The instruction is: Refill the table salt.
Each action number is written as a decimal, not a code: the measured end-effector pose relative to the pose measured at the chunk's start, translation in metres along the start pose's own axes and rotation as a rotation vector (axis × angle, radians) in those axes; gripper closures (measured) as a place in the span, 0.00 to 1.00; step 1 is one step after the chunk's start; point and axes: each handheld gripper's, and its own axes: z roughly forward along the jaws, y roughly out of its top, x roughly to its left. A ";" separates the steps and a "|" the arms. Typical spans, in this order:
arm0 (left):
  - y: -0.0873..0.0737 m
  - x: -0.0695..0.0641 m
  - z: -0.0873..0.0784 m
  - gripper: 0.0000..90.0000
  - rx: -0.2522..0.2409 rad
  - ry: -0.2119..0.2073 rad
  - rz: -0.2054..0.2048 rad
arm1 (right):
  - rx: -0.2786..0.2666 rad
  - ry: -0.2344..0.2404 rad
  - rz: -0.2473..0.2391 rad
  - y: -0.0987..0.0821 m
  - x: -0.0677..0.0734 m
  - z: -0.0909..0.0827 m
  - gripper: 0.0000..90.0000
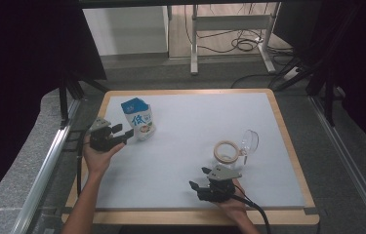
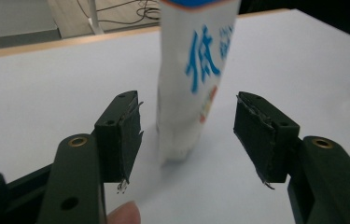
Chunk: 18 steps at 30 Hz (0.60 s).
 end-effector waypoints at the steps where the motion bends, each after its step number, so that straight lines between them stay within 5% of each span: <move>1: 0.004 0.003 0.002 0.46 -0.004 -0.007 -0.006 | 0.000 0.000 -0.001 0.000 0.001 0.000 0.37; 5: 0.021 0.006 0.010 0.47 -0.019 0.002 0.049 | 0.004 0.001 -0.006 -0.002 0.002 0.000 0.37; 12: 0.033 0.007 0.028 0.62 -0.004 -0.027 0.055 | 0.009 -0.005 -0.008 -0.002 0.001 0.000 0.37; 18: 0.030 0.008 0.036 0.83 -0.029 -0.107 0.053 | 0.010 -0.007 -0.010 -0.003 0.001 -0.001 0.37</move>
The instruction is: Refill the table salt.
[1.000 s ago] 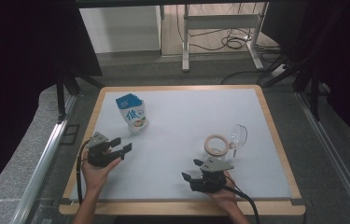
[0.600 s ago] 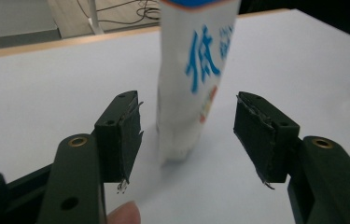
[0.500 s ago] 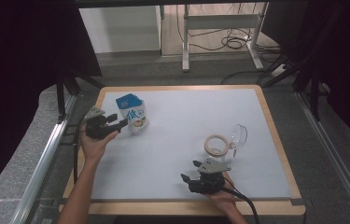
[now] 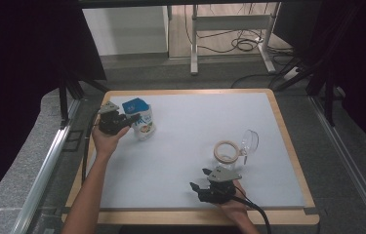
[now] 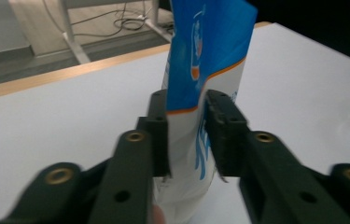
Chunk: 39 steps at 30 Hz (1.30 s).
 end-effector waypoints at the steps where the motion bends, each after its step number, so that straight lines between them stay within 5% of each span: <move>1: 0.000 0.000 0.000 0.87 -0.006 -0.010 -0.002 | 0.001 0.000 0.002 0.000 0.000 0.000 0.37; 4: -0.001 0.001 0.000 0.97 -0.011 -0.017 0.001 | 0.004 -0.003 0.002 -0.001 0.000 0.001 0.37; 12: -0.002 0.000 0.000 1.00 -0.041 -0.036 -0.016 | 0.012 -0.016 -0.009 -0.001 0.002 0.002 0.36; 23: 0.007 -0.025 0.002 1.00 -0.028 -0.029 0.038 | -0.013 -0.021 -0.011 0.000 0.003 0.002 0.36; 39: 0.016 -0.061 -0.033 1.00 -0.058 -0.147 0.055 | -0.020 -0.019 -0.016 0.001 0.007 0.003 0.36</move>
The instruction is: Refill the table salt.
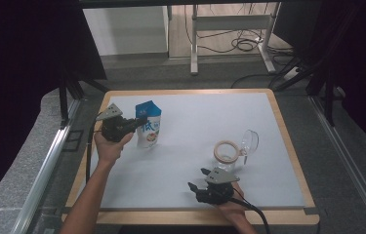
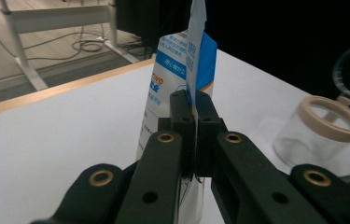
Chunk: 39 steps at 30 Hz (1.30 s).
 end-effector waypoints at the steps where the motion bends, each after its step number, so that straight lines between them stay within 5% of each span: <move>1: -0.001 -0.002 -0.001 1.00 0.002 -0.008 -0.002 | 0.001 0.000 -0.001 0.000 0.000 0.000 0.36; 21: -0.011 -0.026 -0.012 1.00 0.018 -0.100 -0.012 | 0.008 -0.002 -0.008 0.001 0.006 0.007 0.35; 30: -0.001 -0.053 -0.018 1.00 0.003 -0.168 0.010 | -0.004 -0.017 -0.060 0.010 0.019 0.017 0.31; 35: 0.004 -0.071 -0.018 1.00 0.008 -0.206 0.020 | -0.003 -0.007 -0.049 0.019 0.024 0.028 0.31; 39: 0.007 -0.079 -0.017 1.00 0.006 -0.225 0.019 | -0.007 -0.041 -0.062 0.026 0.028 0.037 0.27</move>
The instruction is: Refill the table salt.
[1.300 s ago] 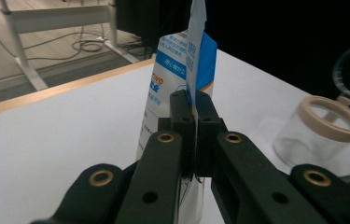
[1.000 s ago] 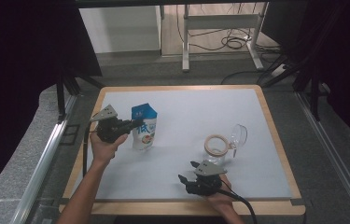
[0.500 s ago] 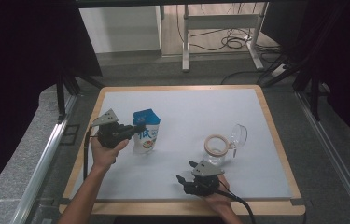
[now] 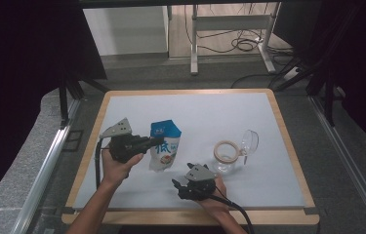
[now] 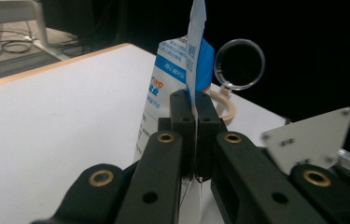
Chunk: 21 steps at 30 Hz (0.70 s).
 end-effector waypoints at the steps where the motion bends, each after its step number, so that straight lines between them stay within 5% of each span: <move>1: 0.002 -0.005 0.002 1.00 -0.001 -0.009 0.005 | -0.003 -0.012 -0.006 0.001 0.001 0.002 0.26; 12: 0.015 -0.025 0.016 1.00 0.003 -0.058 0.031 | -0.082 -0.116 -0.036 0.011 -0.003 0.010 0.24; 21: 0.018 -0.025 0.032 1.00 0.013 -0.074 0.009 | -0.147 -0.095 -0.096 0.010 -0.002 0.003 0.36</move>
